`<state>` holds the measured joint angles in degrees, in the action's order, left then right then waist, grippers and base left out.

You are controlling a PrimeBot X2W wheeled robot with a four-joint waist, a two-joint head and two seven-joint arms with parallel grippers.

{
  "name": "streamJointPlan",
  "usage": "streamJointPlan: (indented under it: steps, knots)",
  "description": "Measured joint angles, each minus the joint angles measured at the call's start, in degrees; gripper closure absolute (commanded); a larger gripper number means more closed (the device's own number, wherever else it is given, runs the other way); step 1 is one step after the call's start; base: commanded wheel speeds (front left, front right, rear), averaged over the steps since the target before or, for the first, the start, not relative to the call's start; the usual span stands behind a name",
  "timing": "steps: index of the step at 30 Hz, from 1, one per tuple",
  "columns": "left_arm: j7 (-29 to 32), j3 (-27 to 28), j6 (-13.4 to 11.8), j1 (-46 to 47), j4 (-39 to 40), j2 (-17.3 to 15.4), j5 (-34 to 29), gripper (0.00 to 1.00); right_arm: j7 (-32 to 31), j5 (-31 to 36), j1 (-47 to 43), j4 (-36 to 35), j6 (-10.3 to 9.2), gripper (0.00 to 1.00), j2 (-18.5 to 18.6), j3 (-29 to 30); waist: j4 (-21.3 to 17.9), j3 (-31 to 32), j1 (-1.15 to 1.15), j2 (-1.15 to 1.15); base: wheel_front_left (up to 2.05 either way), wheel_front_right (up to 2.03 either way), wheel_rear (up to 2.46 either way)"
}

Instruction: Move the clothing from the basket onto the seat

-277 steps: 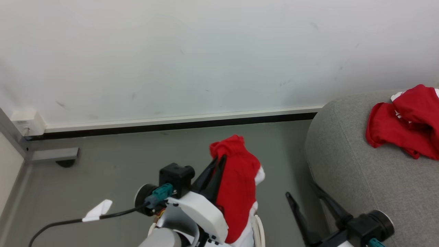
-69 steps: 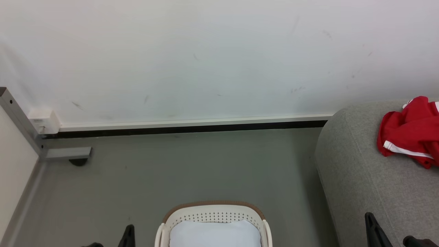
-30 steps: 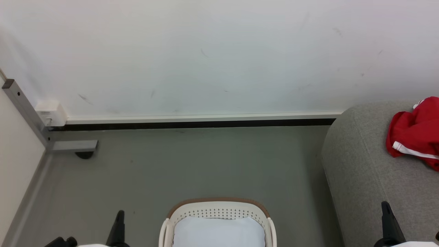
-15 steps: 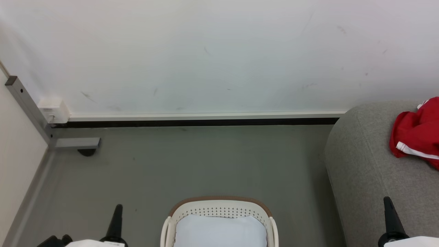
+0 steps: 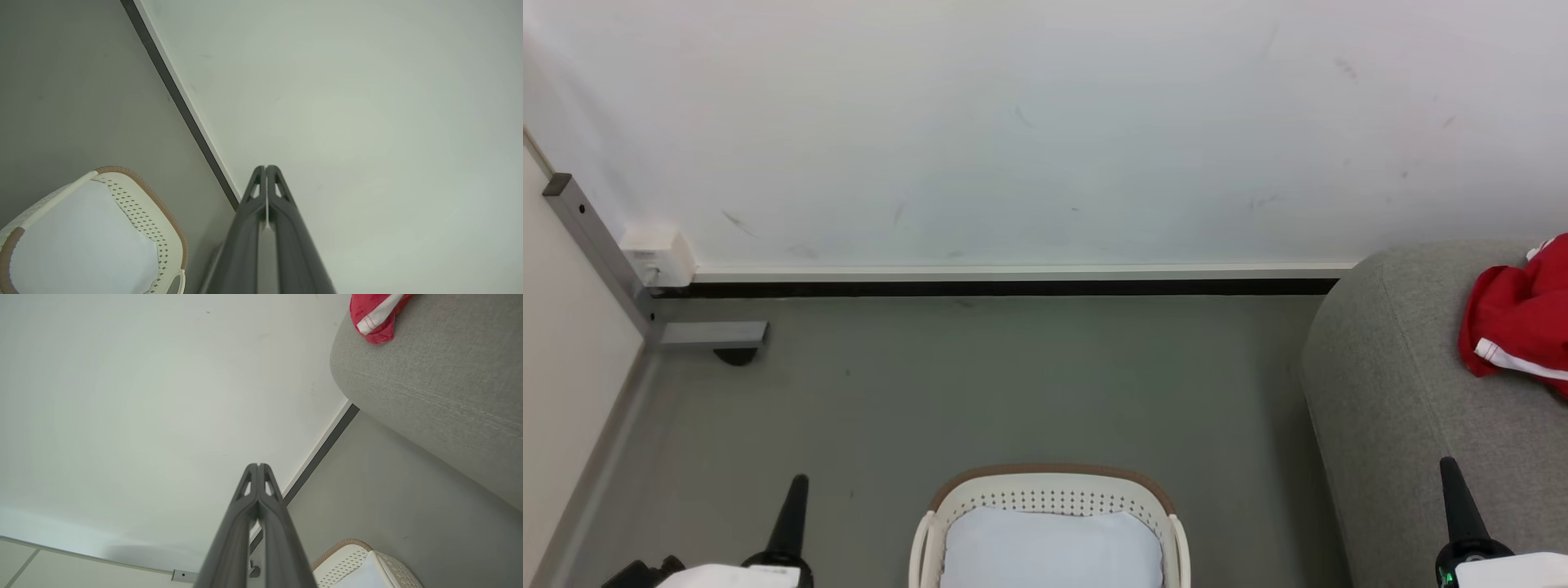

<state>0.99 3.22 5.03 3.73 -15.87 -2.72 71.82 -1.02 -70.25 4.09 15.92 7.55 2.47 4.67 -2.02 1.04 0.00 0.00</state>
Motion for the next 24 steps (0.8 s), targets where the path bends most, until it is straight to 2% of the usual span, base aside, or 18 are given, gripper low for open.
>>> streamJointPlan:
  steps: [24]
  knots:
    - [3.0,1.8,1.3,1.2,1.0,0.0,11.1,1.0,-3.0,-12.0,0.9,-1.0,0.0,1.0,0.1,1.0,1.0,-0.6,0.0,0.0,0.0,0.0,0.0]
